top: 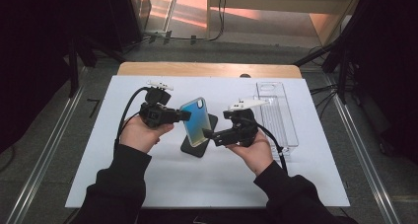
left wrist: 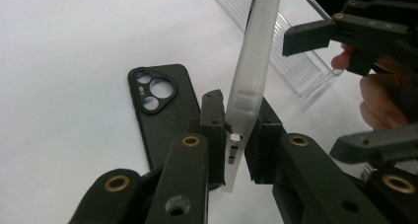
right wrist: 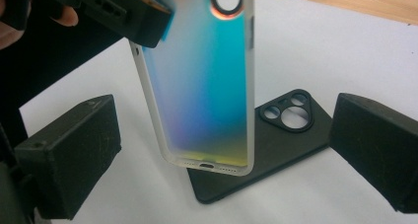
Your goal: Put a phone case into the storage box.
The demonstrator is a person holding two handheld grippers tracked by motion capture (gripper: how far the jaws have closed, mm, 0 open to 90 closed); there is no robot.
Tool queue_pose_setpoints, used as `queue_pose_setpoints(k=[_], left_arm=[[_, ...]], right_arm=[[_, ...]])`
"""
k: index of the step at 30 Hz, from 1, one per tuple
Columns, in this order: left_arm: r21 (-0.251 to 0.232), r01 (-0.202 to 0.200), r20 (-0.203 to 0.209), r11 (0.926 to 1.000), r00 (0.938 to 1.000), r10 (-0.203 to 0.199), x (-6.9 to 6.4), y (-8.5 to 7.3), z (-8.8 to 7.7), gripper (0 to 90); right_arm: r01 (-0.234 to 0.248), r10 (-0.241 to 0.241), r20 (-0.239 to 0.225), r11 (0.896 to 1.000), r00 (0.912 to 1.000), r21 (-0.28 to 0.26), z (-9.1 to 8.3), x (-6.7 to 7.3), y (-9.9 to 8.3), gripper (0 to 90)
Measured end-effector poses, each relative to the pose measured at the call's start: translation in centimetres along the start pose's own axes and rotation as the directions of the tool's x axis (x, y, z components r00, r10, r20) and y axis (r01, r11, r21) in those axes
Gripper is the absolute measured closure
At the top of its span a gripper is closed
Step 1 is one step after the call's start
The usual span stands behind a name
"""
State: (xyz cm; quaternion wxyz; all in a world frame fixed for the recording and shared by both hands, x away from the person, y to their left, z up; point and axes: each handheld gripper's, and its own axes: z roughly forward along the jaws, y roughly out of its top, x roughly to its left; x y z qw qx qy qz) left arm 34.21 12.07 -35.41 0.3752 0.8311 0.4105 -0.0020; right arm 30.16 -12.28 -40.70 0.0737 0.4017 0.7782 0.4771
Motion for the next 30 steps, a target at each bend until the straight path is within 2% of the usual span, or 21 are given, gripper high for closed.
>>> queue_pose_setpoints(k=[5, 7, 12, 16, 20, 30], left_arm=[[0.014, 0.009, -0.013, 0.9999, 0.9999, -0.009, -0.3, 0.0, 0.3, 80.6], [0.014, 0.013, -0.017, 0.9998, 0.9998, -0.012, -0.4, 0.1, 0.4, 80.6], [0.013, 0.011, -0.007, 0.9998, 0.9999, -0.011, -0.8, 0.1, 0.6, 80.5], [0.017, 0.024, 0.038, 0.9996, 0.999, -0.025, -1.0, 0.1, 1.0, 80.5], [0.023, 0.01, 0.032, 0.9997, 0.9994, -0.011, -1.4, 0.1, 1.3, 80.5], [0.02, -0.01, 0.04, 0.9997, 0.9992, 0.01, -2.6, 0.1, 1.9, 80.5]], right_arm=[[-0.031, 0.033, 0.061, 0.999, 0.9976, -0.024, 0.6, 0.7, -0.3, 0.0], [-0.037, 0.039, 0.058, 0.999, 0.9976, -0.034, 0.7, 0.9, -0.4, 0.0], [-0.027, 0.029, 0.074, 0.999, 0.9968, -0.021, 1.3, 1.3, -0.6, 0.0], [-0.024, 0.025, 0.091, 1.0, 0.9955, -0.014, 1.7, 1.6, -0.7, 0.0], [-0.01, 0.012, 0.106, 1.0, 0.9943, -0.016, 2.0, 1.6, -0.7, 0.0], [-0.013, 0.014, 0.111, 1.0, 0.9937, -0.013, 2.8, 1.8, -0.8, 0.0]])
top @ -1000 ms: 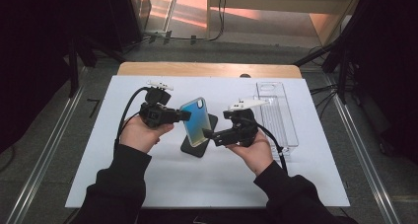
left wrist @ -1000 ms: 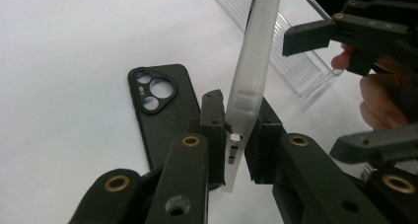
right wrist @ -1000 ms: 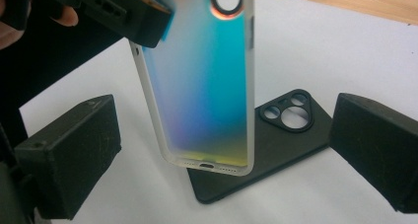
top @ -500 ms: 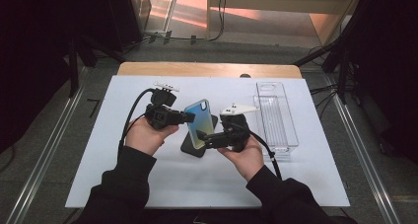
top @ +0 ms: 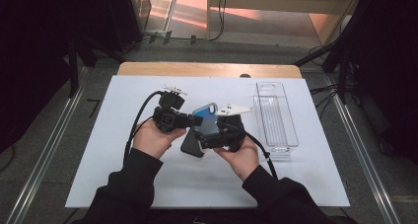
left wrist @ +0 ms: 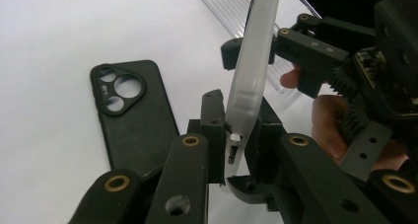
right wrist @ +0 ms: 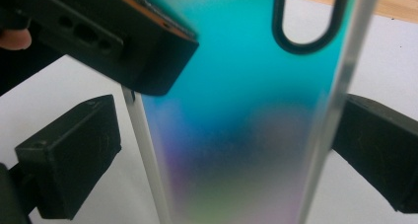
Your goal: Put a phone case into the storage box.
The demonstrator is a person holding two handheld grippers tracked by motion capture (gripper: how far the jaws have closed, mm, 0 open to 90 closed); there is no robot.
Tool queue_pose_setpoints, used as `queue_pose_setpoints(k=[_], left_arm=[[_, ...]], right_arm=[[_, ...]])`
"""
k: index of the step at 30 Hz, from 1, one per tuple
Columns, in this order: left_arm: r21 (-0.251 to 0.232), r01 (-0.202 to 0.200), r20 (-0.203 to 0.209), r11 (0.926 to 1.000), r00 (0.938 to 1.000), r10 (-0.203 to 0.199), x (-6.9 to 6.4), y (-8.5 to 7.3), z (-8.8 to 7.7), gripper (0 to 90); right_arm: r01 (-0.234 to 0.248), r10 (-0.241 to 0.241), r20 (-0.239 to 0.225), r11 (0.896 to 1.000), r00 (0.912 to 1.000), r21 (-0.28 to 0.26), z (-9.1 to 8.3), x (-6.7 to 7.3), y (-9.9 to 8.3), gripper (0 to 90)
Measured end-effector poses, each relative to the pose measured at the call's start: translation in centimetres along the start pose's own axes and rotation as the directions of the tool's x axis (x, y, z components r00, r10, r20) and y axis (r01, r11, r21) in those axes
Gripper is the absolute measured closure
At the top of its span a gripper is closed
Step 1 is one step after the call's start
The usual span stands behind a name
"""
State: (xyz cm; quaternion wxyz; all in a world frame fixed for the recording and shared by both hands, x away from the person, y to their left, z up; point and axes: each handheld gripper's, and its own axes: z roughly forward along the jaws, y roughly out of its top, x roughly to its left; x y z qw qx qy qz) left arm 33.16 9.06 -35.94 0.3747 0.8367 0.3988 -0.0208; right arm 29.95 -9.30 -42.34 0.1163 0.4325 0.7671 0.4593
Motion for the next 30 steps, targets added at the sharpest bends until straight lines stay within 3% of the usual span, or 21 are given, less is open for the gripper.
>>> queue_pose_setpoints(k=[2, 5, 11, 17, 21, 24, 27, 30], left_arm=[[0.001, -0.003, 0.005, 1.0, 1.0, 0.003, -0.2, 0.0, 0.1, 80.4], [0.0, -0.007, 0.004, 1.0, 1.0, 0.007, -0.4, 0.0, 0.3, 80.4], [0.004, -0.031, 0.006, 0.9995, 0.9995, 0.031, -0.4, 0.0, 0.1, 79.8], [-0.025, -0.019, 0.045, 0.9995, 0.9988, 0.02, -0.2, 0.3, -1.2, 61.6], [-0.02, -0.012, 0.101, 0.9997, 0.9948, 0.014, 0.0, 0.2, -1.9, 52.5], [-0.018, -0.035, 0.113, 0.9992, 0.9929, 0.036, 0.1, 0.0, -2.1, 49.0], [-0.025, -0.062, 0.13, 0.9978, 0.9894, 0.064, 0.5, -0.2, -2.1, 40.4], [-0.015, -0.036, 0.158, 0.9992, 0.9868, 0.038, 1.0, -0.6, -2.0, 38.2]], right_arm=[[-0.003, 0.003, 0.002, 1.0, 1.0, 0.004, 0.1, 0.0, 0.0, 2.5], [0.002, -0.002, 0.013, 1.0, 0.9999, -0.004, 0.1, 0.0, -0.1, 13.5], [0.029, -0.029, 0.009, 1.0, 0.9996, -0.003, -0.1, -0.1, -0.1, 16.2], [0.042, -0.043, 0.013, 0.999, 0.999, 0.007, -0.1, -0.3, -0.1, 16.3], [0.039, -0.039, 0.018, 0.999, 0.9991, 0.019, 0.0, -0.8, -0.2, 16.3], [0.029, -0.03, 0.012, 0.999, 0.9995, 0.026, -0.1, -1.5, -0.2, 16.2], [0.023, -0.022, -0.023, 0.999, 0.9995, 0.023, -0.3, -2.1, -0.1, 16.2], [0.028, -0.027, -0.052, 0.999, 0.9983, 0.034, -0.5, -2.7, 0.0, 16.2]])
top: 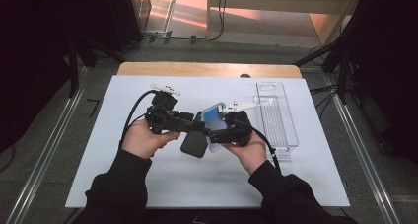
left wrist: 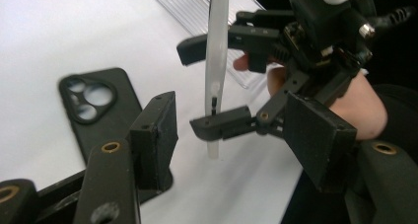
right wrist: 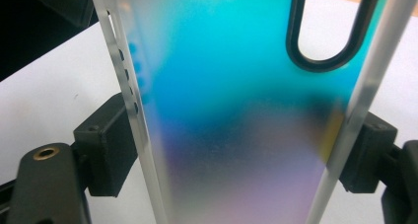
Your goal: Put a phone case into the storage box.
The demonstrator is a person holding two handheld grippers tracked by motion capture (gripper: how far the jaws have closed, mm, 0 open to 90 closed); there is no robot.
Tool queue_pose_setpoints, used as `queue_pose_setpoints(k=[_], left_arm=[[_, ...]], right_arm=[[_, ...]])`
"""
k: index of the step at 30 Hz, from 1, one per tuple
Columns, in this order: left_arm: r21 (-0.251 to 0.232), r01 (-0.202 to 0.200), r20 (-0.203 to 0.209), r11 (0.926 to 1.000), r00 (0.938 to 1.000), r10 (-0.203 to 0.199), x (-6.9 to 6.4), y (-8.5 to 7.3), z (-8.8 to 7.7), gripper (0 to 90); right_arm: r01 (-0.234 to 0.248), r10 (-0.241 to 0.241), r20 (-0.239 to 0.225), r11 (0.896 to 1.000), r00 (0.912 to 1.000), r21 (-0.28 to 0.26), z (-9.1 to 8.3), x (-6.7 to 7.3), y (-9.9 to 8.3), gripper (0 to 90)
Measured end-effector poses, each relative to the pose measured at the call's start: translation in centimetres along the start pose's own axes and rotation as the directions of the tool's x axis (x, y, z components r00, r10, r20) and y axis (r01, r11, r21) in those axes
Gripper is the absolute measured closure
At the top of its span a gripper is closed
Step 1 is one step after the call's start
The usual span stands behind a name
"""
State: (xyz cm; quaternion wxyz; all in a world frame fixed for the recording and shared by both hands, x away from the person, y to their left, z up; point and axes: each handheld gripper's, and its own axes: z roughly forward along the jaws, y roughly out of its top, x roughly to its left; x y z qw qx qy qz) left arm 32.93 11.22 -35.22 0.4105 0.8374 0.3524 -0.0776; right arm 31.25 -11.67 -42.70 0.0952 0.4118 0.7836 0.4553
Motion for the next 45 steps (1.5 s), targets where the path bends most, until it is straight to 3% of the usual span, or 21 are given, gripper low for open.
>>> queue_pose_setpoints(k=[4, 9, 12, 17, 21, 25, 31, 40, 45], left_arm=[[-0.008, -0.059, -0.027, 0.9983, 0.9979, 0.058, 0.5, -1.0, 0.3, 38.1], [-0.012, -0.12, 0.0, 0.9928, 0.9928, 0.12, 1.4, -2.3, 0.8, 33.9], [0.006, -0.151, -0.028, 0.9885, 0.9881, 0.151, 1.9, -2.9, 1.3, 33.0], [-0.001, -0.124, -0.004, 0.9923, 0.9923, 0.124, 2.5, -4.1, 2.2, 33.0], [-0.003, -0.128, -0.023, 0.9917, 0.9915, 0.128, 2.9, -5.3, 2.5, 32.9], [0.031, -0.134, -0.04, 0.9905, 0.99, 0.135, 3.4, -6.5, 2.7, 32.9], [0.044, -0.122, -0.059, 0.9916, 0.9905, 0.124, 4.1, -8.2, 2.4, 32.9], [0.044, -0.104, -0.077, 0.9936, 0.9912, 0.108, 4.3, -10.0, 2.1, 32.9], [0.02, -0.095, -0.096, 0.9953, 0.9906, 0.097, 4.0, -10.7, 1.9, 32.9]], right_arm=[[0.025, -0.025, -0.024, 1.0, 0.9994, 0.014, -0.4, -0.4, 0.2, 16.2], [0.025, -0.024, -0.047, 1.0, 0.9986, 0.014, -0.9, -1.0, 0.3, 16.2], [0.027, -0.026, -0.064, 1.0, 0.9976, 0.015, -1.3, -1.2, 0.5, 16.2], [0.028, -0.028, -0.063, 1.0, 0.9977, 0.008, -1.8, -1.7, 0.5, 16.1], [0.026, -0.025, -0.069, 1.0, 0.9973, 0.005, -2.0, -1.9, 0.6, 16.1], [0.032, -0.032, -0.071, 0.999, 0.9969, 0.003, -2.2, -2.0, 0.7, 16.1], [0.033, -0.032, -0.078, 0.999, 0.9964, 0.008, -2.1, -2.1, 0.7, 16.1], [0.035, -0.033, -0.092, 0.999, 0.9952, 0.019, -2.9, -2.5, 1.1, 16.1], [0.033, -0.031, -0.091, 0.999, 0.9954, 0.015, -3.8, -2.7, 1.6, 16.1]])
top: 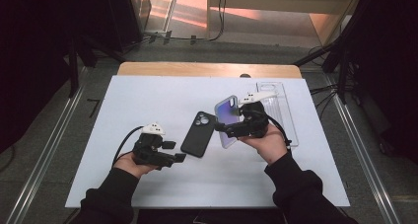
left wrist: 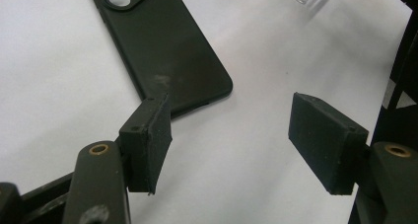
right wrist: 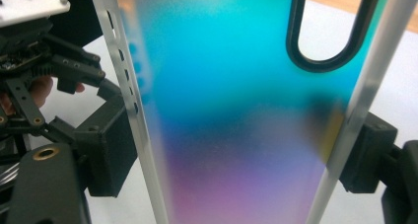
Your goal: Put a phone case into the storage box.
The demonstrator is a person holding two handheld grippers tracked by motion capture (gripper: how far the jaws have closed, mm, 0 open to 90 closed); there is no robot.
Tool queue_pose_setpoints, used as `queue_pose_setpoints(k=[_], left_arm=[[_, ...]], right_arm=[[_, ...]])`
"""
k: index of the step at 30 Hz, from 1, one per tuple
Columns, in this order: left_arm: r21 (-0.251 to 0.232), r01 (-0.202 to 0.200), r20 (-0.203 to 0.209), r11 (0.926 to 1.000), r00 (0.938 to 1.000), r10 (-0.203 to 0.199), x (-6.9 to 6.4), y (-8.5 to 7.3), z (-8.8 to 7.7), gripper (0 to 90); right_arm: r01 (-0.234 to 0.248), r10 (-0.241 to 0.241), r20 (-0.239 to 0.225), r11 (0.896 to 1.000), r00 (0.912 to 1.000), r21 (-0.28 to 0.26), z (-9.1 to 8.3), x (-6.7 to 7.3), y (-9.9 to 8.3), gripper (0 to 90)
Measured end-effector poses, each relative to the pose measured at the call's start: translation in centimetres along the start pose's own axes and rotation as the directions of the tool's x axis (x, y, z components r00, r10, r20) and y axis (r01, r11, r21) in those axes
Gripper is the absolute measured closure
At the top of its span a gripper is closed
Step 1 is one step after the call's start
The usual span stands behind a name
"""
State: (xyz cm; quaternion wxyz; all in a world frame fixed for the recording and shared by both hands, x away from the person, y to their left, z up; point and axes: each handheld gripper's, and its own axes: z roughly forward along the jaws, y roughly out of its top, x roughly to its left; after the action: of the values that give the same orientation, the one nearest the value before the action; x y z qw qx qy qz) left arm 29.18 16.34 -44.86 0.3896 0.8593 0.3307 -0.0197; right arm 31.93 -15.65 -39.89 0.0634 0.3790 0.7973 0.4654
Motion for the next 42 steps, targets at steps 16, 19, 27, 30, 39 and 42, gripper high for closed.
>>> queue_pose_setpoints(k=[16, 19, 27, 30, 39, 42], left_arm=[[-0.03, 0.04, -0.032, 0.9988, 0.9987, -0.041, 0.3, -1.0, -0.8, 32.9], [-0.031, 0.047, -0.043, 0.9984, 0.9979, -0.048, 0.4, -1.2, -1.1, 32.9], [-0.035, 0.063, -0.066, 0.9974, 0.9957, -0.065, 0.3, -1.8, -1.4, 32.9], [-0.034, 0.065, -0.075, 0.9973, 0.9948, -0.068, 0.4, -2.0, -1.6, 32.9], [-0.047, 0.084, -0.089, 0.9954, 0.9922, -0.088, 0.6, -2.4, -2.0, 32.9], [-0.047, 0.086, -0.09, 0.9952, 0.9919, -0.09, 0.5, -2.4, -2.0, 32.9]], right_arm=[[-0.047, 0.053, 0.077, 0.996, 0.9956, -0.069, -3.2, -2.2, 1.7, 16.1], [-0.068, 0.076, 0.1, 0.994, 0.9921, -0.089, -3.9, -2.9, 2.0, 16.1], [-0.107, 0.124, 0.149, 0.987, 0.981, -0.117, -5.0, -4.6, 2.4, 16.1], [-0.11, 0.131, 0.183, 0.986, 0.9744, -0.122, -5.3, -5.4, 2.5, 16.1], [-0.138, 0.17, 0.287, 0.982, 0.9426, -0.128, -5.3, -7.6, 2.1, 16.1], [-0.168, 0.204, 0.309, 0.976, 0.9291, -0.137, -5.1, -8.5, 1.9, 16.1]])
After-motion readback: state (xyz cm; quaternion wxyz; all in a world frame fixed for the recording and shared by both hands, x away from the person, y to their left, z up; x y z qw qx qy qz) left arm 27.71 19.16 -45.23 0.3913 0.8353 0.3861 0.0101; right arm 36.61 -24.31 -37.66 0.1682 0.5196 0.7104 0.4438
